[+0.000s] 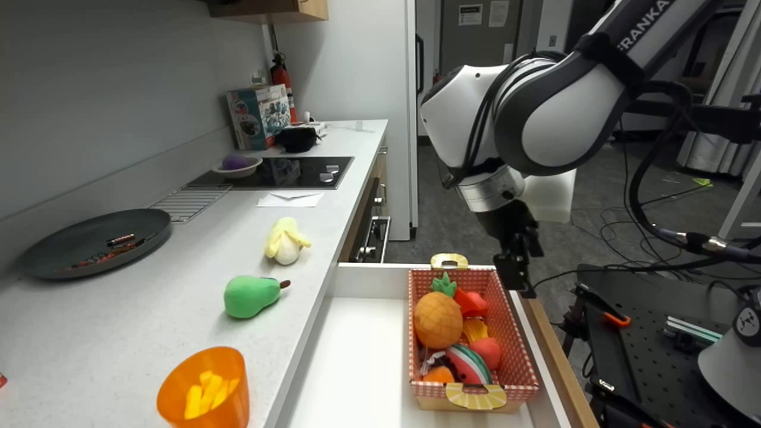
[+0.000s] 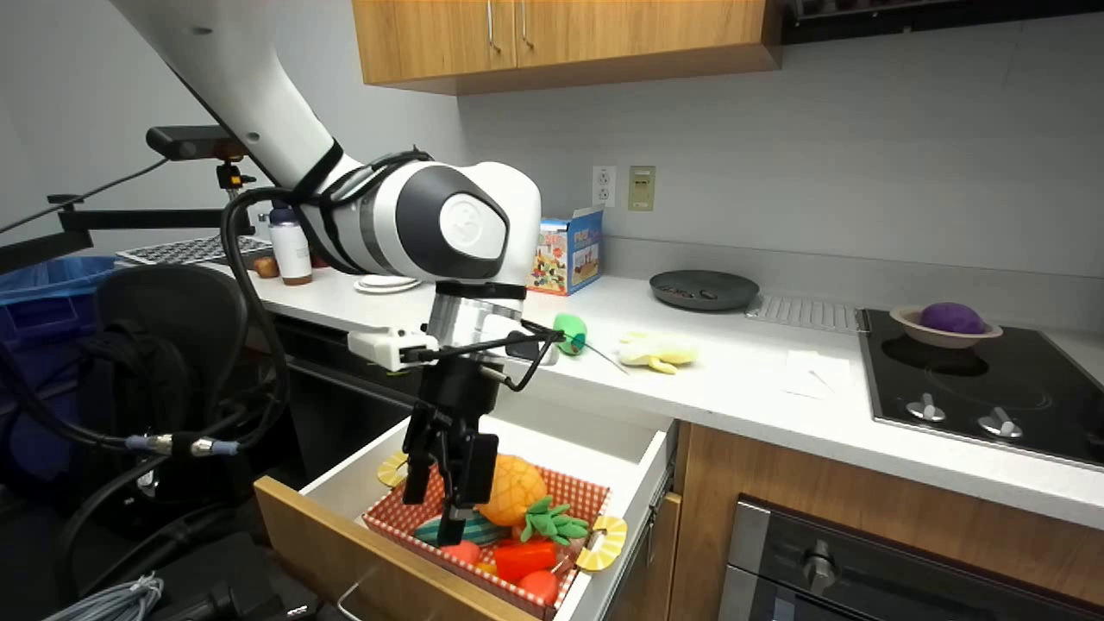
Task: Put the plush toy inside the drawer then close it
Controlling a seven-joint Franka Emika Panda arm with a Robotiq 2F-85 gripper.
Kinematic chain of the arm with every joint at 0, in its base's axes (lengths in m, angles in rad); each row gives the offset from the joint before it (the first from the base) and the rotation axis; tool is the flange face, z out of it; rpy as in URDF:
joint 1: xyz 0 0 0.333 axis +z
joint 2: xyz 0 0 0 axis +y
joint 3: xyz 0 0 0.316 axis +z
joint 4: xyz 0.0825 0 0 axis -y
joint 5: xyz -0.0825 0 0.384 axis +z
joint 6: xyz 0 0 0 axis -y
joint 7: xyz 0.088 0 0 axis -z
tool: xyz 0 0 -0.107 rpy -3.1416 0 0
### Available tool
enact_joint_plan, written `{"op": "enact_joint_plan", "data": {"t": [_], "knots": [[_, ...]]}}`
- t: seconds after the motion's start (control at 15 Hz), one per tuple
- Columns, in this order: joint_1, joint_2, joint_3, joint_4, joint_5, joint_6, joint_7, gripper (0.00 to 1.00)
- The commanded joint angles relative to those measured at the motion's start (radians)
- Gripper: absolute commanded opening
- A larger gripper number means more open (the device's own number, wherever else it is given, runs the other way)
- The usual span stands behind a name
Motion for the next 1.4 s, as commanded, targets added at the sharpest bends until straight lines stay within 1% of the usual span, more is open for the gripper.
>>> {"op": "enact_joint_plan", "data": {"t": [0.0,0.2,0.53,0.8,1.13,1.33], "knots": [[-0.024,0.019,-0.008,-0.032,-0.005,-0.022,-0.117,1.00],[-0.034,0.060,-0.013,-0.043,-0.015,-0.026,-0.173,1.00],[-0.043,0.163,-0.026,-0.022,-0.012,0.033,-0.215,1.00],[-0.042,0.228,-0.030,0.005,0.005,0.125,-0.208,1.00],[-0.035,0.223,-0.019,0.028,0.062,0.268,-0.203,1.00],[-0.022,0.241,-0.004,0.081,0.075,0.341,-0.208,1.00]]}}
